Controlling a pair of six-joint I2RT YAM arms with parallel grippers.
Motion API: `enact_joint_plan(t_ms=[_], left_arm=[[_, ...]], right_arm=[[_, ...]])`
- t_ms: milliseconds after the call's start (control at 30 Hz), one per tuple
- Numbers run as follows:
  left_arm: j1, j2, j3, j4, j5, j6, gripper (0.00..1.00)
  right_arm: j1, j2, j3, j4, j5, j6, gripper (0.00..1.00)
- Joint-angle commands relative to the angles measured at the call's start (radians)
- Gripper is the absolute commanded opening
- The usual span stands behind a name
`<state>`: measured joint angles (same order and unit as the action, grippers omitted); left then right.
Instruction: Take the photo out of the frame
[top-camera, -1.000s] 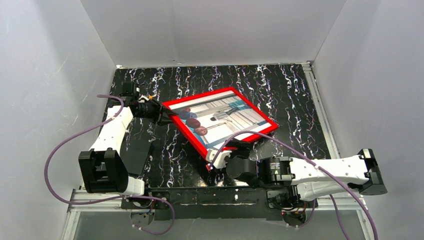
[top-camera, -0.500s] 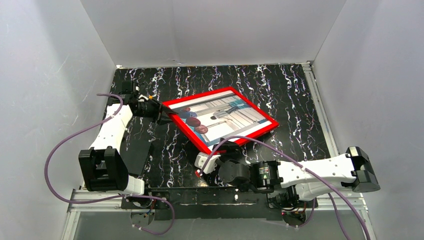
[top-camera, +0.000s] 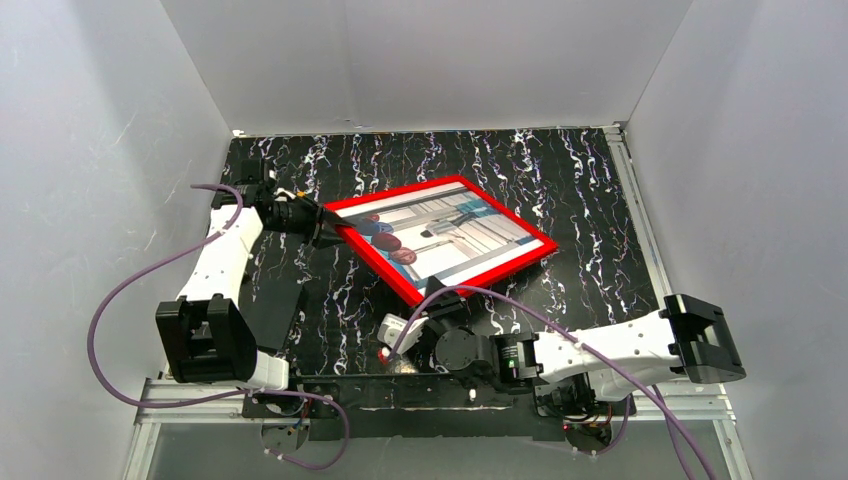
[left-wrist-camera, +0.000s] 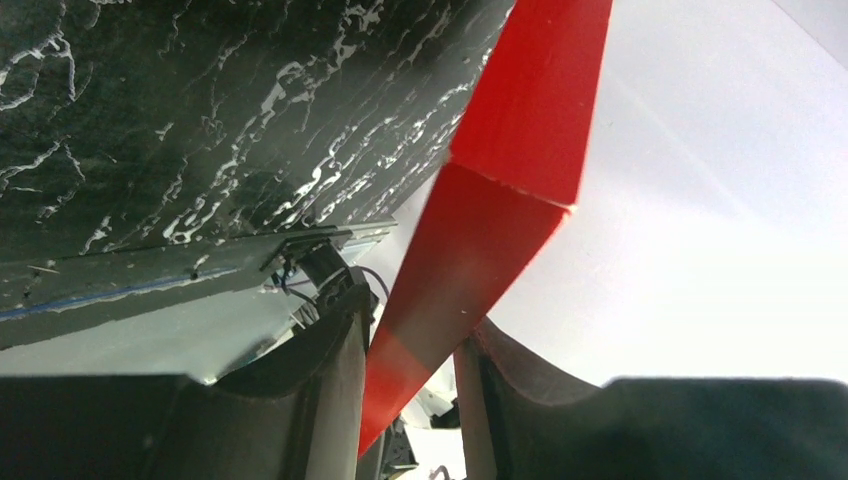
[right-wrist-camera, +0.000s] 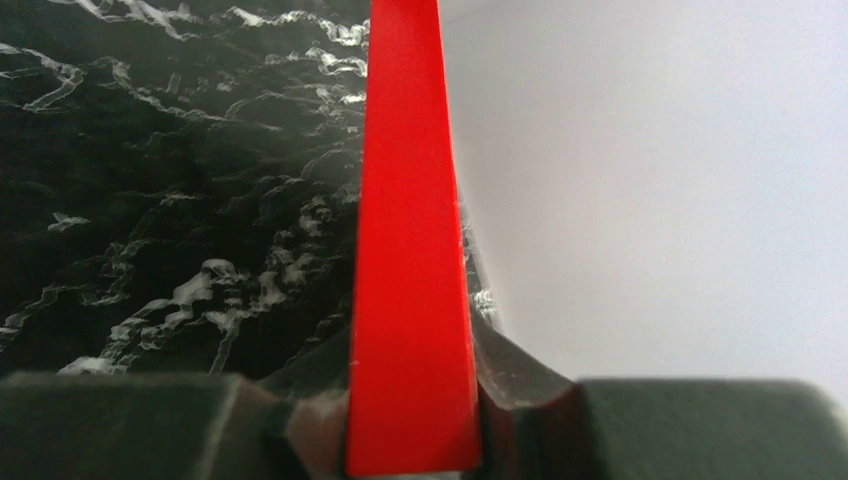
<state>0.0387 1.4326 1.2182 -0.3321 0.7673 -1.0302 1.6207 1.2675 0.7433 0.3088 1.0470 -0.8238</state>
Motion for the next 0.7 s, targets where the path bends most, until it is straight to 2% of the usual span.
enact_joint_plan(t_ms=[0,67,100,233,267,333,367,433,533,567,633,667], left_arm=[[0.011,-0.006,0.025,-0.227,0.055,-0.056,0.0],[0.013,-0.008,0.028,-0.226,0.054,-0.054,0.0],[0.014,-0.008,0.034,-0.227,0.053,-0.051,0.03],[0.024,-0.03,0.062,-0.227,0.03,-0.021,0.44],[0.025,-0.039,0.078,-0.228,0.023,-0.008,0.56],[0.032,-0.057,0.122,-0.25,0.003,0.035,0.92],[0.035,-0.073,0.169,-0.281,-0.023,0.064,0.97],[0.04,-0.1,0.269,-0.347,-0.101,0.151,0.98],[0.042,-0.227,0.477,-0.492,-0.389,0.32,0.98],[0.043,-0.259,0.504,-0.497,-0.434,0.341,0.98],[0.044,-0.295,0.746,-0.627,-0.628,0.453,0.98],[0.043,-0.312,0.771,-0.641,-0.667,0.47,0.98]], right_arm=[[-0.002,-0.029,0.032,0.102,0.01,-0.03,0.18],[-0.004,-0.029,0.048,0.066,-0.006,-0.012,0.06],[-0.005,-0.028,0.057,0.045,-0.008,-0.003,0.01],[-0.013,-0.044,0.116,-0.078,-0.033,0.08,0.01],[-0.018,-0.05,0.133,-0.118,-0.036,0.099,0.01],[-0.025,-0.066,0.162,-0.148,-0.042,0.111,0.01],[-0.031,-0.073,0.184,-0.161,-0.042,0.112,0.01],[-0.045,-0.074,0.234,-0.22,-0.047,0.117,0.01],[-0.072,-0.057,0.425,-0.283,-0.057,0.085,0.01],[-0.079,-0.047,0.484,-0.304,-0.072,0.09,0.01],[-0.094,0.049,0.774,-0.343,-0.1,0.109,0.01],[-0.099,0.077,0.85,-0.362,-0.118,0.135,0.01]])
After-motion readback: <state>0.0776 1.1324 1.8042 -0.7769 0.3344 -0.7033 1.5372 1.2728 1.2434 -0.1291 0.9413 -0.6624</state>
